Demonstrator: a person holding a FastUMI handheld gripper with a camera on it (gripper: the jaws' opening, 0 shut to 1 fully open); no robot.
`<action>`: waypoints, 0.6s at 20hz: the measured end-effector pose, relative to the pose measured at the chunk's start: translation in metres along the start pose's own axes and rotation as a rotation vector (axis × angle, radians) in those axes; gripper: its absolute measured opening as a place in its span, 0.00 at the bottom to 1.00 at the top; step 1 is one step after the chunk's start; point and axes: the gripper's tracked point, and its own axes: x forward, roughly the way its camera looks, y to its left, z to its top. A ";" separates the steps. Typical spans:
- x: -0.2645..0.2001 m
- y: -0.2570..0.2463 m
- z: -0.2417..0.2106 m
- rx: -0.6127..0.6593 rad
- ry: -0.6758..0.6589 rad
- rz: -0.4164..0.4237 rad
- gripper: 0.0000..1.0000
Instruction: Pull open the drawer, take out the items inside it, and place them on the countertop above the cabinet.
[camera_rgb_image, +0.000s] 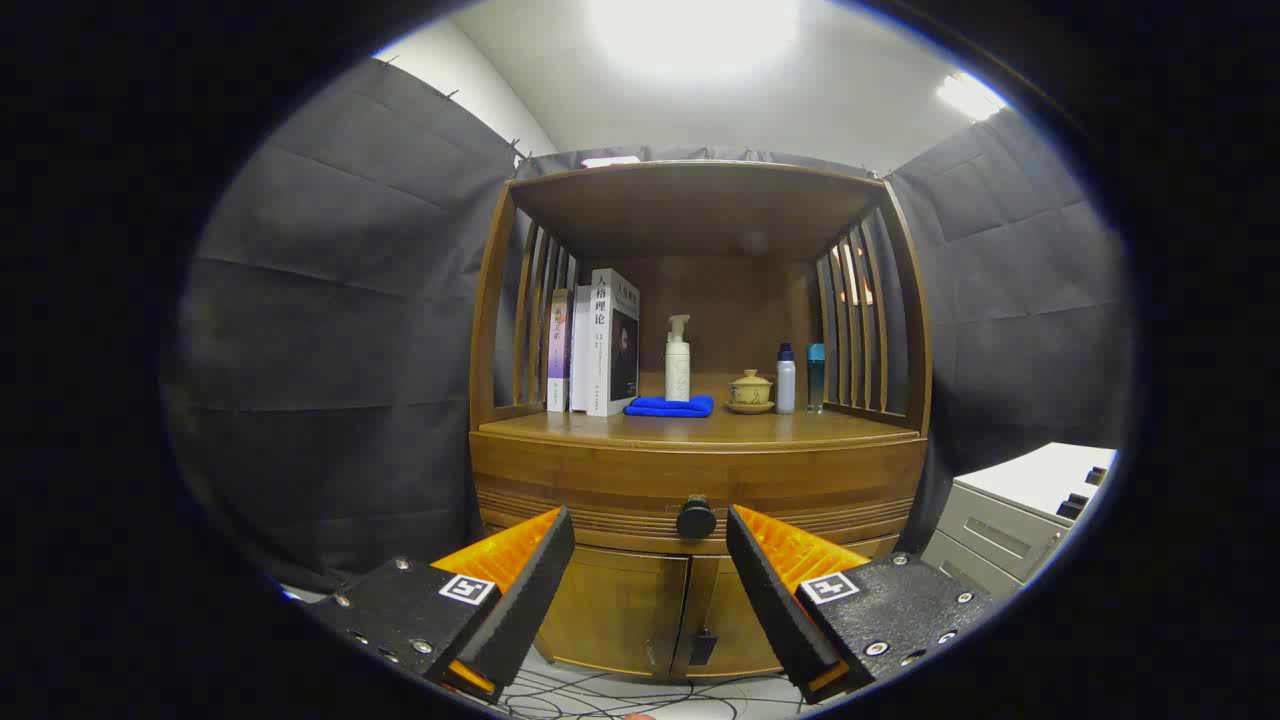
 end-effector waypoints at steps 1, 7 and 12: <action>0.001 0.000 0.000 0.002 -0.001 0.000 0.95; 0.000 0.002 -0.003 0.001 0.001 0.004 0.95; -0.001 0.001 -0.001 0.003 -0.001 0.002 0.95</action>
